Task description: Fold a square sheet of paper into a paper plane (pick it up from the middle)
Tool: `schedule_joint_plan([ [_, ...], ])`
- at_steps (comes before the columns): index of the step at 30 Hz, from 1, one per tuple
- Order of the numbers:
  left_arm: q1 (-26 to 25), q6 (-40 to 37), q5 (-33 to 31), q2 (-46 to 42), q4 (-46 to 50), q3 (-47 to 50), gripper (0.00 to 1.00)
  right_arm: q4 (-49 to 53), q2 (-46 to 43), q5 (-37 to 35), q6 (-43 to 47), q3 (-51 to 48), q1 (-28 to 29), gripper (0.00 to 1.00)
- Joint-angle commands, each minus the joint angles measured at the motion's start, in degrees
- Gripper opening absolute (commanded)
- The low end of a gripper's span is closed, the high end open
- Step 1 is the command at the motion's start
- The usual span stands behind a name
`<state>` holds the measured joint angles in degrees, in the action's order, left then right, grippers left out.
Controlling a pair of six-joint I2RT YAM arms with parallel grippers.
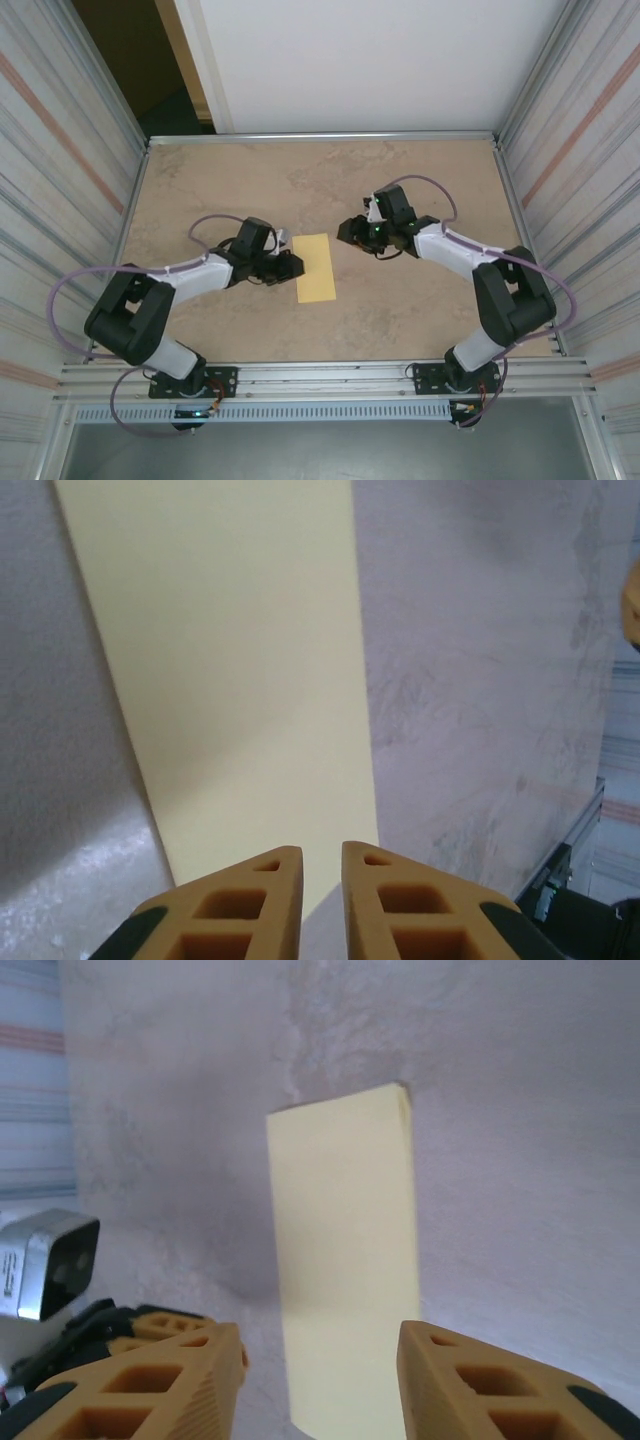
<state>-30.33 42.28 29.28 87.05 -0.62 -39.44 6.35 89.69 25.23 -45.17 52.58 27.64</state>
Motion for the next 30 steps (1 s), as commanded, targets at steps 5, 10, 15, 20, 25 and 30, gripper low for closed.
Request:
schedule_joint_plan([
  [5,0.72,3.05,0.12,5.6,-4.11,-2.63,0.19,0.44,-1.89,-1.19,-4.17,-5.89,1.33,0.48],
  [10,0.7,2.62,0.5,8.88,-4.12,-3.37,0.19,-0.26,-1.17,-1.64,-5.99,-6.42,3.82,0.46],
  [15,0.75,2.54,0.27,10.07,-4.12,-1.18,0.19,-1.63,-0.48,-1.75,-8.87,-7.6,5.6,0.46],
  [20,0.71,2.15,0.05,10.9,-4.66,1.55,0.19,-2.62,-0.49,-0.83,-11.46,-8.95,7.43,0.44],
  [25,0.62,0.92,-0.74,11.27,-3.72,2.66,0.18,-2.44,-0.22,0.62,-13.25,-10.53,9.08,0.44],
  [30,0.62,0.27,-1.28,11.82,-3.33,2.88,0.18,-3.12,0.3,1.69,-14.73,-12.07,9.98,0.43],
])
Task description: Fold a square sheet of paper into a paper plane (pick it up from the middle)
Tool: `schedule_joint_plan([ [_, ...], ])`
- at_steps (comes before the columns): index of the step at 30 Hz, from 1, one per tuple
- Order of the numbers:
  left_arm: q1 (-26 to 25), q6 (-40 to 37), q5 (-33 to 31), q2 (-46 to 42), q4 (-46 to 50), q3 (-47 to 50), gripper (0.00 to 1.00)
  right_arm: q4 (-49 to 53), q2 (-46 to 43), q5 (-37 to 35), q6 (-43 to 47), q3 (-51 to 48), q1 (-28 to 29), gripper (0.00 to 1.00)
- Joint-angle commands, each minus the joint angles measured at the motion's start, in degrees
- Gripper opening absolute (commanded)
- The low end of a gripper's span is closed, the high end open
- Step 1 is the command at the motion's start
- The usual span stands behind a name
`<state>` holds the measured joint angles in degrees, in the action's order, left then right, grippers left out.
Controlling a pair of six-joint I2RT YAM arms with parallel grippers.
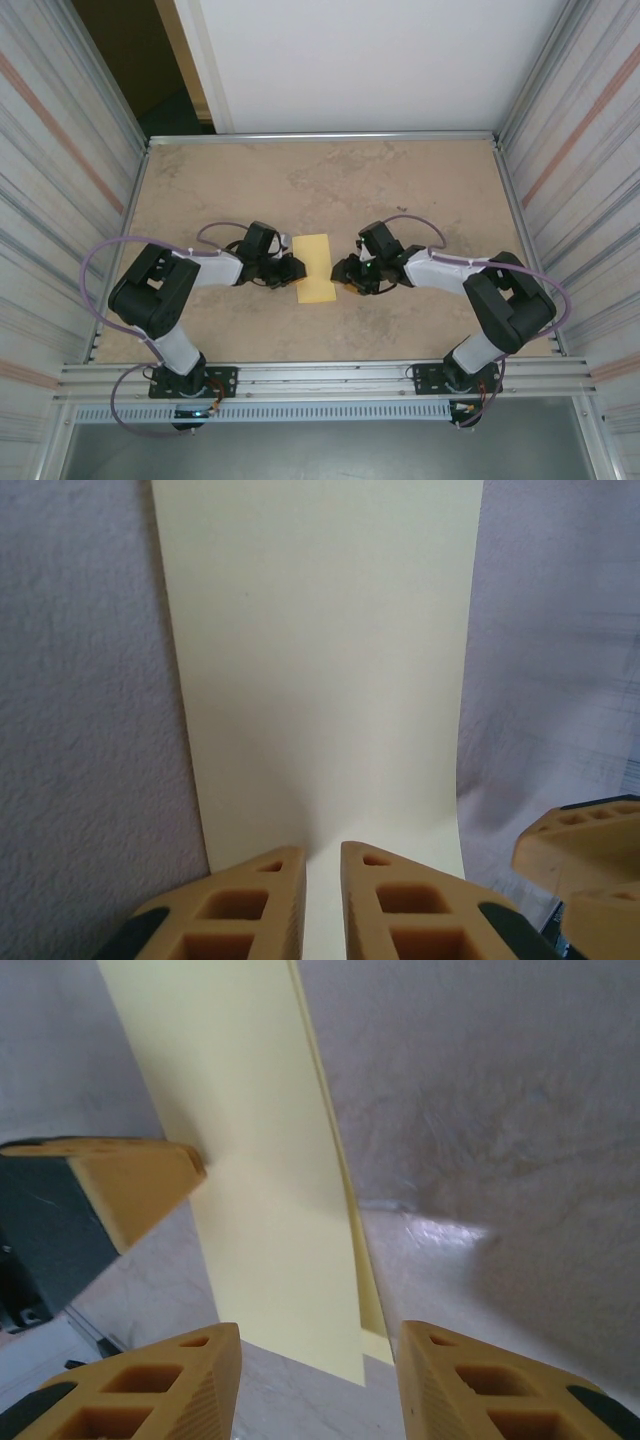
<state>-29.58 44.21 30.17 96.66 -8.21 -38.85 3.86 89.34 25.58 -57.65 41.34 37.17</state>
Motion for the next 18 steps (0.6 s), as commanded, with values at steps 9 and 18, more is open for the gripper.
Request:
schedule_joint_plan([
  [9,-0.12,-1.67,-2.22,2.55,3.99,2.52,0.18,-1.48,2.24,2.61,-3.48,-0.92,1.91,0.37],
  [18,-0.12,-1.56,-2.14,2.73,3.94,2.5,0.18,-2.96,4.08,3.67,-3.85,-0.61,3.11,0.33],
])
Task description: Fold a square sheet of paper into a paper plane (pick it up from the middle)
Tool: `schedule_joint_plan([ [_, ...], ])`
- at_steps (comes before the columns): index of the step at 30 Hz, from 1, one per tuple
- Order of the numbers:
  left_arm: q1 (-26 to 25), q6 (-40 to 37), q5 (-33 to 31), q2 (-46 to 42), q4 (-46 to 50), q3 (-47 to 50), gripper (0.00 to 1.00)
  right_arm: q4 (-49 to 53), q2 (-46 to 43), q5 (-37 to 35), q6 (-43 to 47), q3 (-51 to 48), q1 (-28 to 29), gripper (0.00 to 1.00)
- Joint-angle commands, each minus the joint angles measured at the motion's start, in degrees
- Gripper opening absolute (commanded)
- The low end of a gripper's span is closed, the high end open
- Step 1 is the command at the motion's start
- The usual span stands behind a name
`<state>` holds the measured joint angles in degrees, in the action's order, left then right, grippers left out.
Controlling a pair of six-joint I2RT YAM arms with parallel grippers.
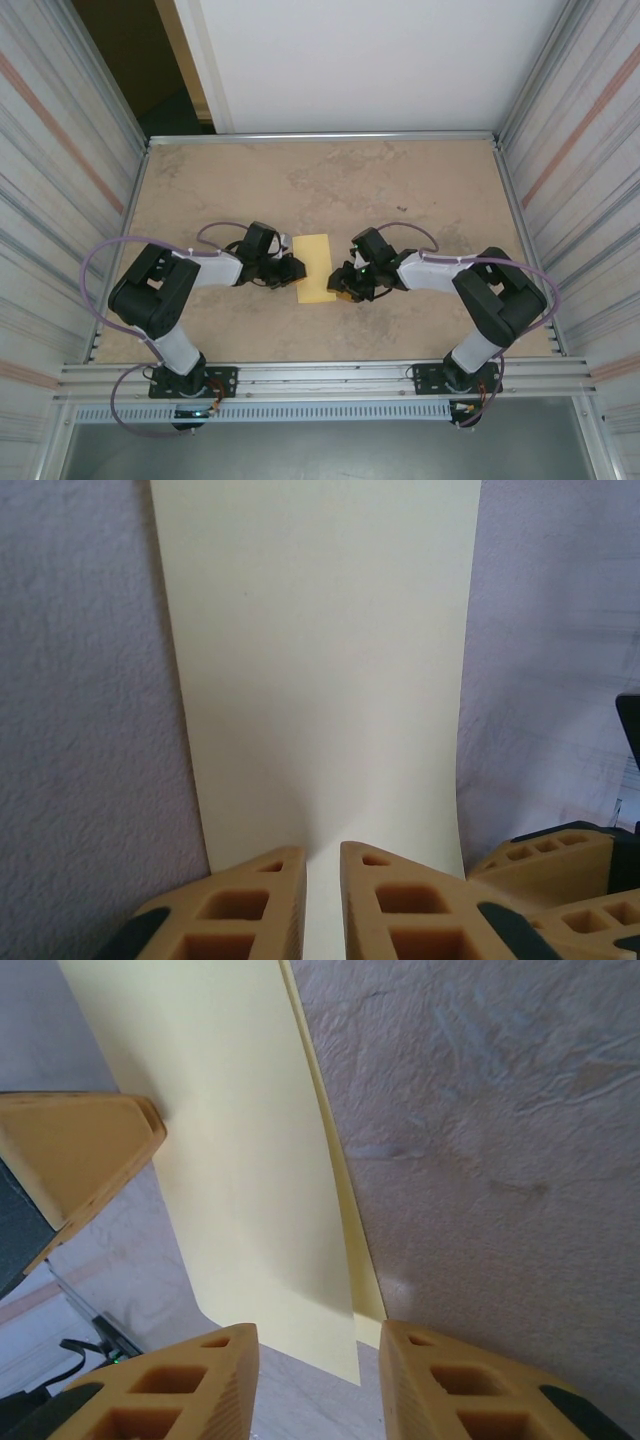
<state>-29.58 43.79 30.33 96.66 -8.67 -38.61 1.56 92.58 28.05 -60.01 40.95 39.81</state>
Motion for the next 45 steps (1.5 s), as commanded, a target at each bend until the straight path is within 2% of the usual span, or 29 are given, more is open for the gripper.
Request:
schedule_joint_plan([
  [1,-0.12,-1.08,-2.26,2.65,4.37,2.25,0.18,-1.09,0.87,1.36,-1.51,-0.34,0.62,0.33],
  [16,-0.12,-1.08,-2.36,2.05,4.7,2.25,0.18,-4.73,2.02,0.13,-3.22,0.27,0.24,0.23],
  [22,-0.12,-2.62,-1.86,-0.23,4.56,1.35,0.18,-2.1,2.19,-1.72,-3.93,0.41,-0.18,0.12],
  [27,-0.12,-6.1,-0.66,-3.03,6.34,-4.02,0.19,0.5,0.27,-4.04,-3.39,-0.44,-1.07,0.04],
  [31,0.06,-6.02,-0.77,-2.55,5.5,-6.78,0.2,1.85,-1.22,-5.09,-2.84,-1.38,-1.84,0.0],
  [45,0.07,-3.78,-0.33,7.04,7.52,-11.99,0.18,4.34,-3.77,-4.71,-1.16,-1.99,-3.49,0.0],
])
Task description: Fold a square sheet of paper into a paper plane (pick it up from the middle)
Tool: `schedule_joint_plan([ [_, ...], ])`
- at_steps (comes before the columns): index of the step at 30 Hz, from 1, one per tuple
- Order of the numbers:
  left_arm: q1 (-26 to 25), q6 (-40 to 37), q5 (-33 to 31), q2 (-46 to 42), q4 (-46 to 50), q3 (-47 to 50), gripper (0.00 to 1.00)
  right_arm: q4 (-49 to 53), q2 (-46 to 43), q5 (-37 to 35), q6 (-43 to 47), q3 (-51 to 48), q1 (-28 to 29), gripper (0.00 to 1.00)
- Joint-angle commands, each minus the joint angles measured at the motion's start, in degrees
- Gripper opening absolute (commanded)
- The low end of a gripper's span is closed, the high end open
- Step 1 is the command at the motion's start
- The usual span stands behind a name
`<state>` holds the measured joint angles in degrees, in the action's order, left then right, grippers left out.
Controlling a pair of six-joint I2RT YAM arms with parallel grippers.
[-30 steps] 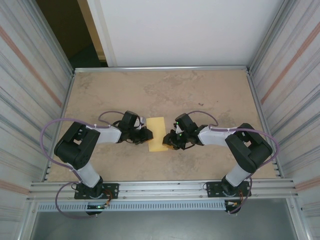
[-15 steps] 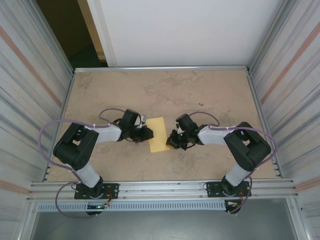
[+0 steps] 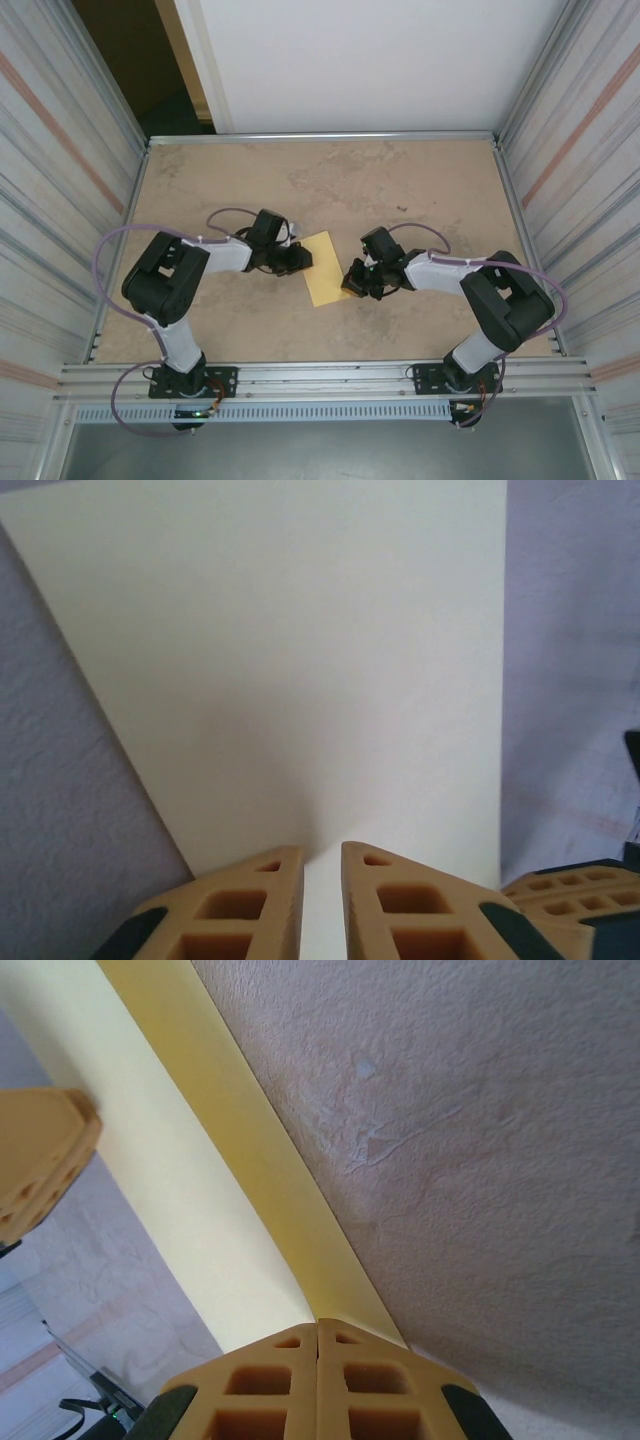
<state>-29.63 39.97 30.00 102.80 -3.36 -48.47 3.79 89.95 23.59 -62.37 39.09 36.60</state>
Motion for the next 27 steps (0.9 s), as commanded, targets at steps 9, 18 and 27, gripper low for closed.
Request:
schedule_joint_plan([
  [9,0.03,-1.37,-0.45,3.79,5.5,-3.6,0.18,2.8,0.66,1.61,1.37,1.56,-0.22,0.02],
  [18,0.04,-2.74,-0.22,4.34,6.25,-3.57,0.18,7.01,-0.78,-0.62,2.12,2.3,0.0,0.13],
  [27,0.0,-2.72,-0.14,4.62,5.73,-3.3,0.18,6.23,-0.74,-0.24,1.53,2.0,0.17,0.06],
])
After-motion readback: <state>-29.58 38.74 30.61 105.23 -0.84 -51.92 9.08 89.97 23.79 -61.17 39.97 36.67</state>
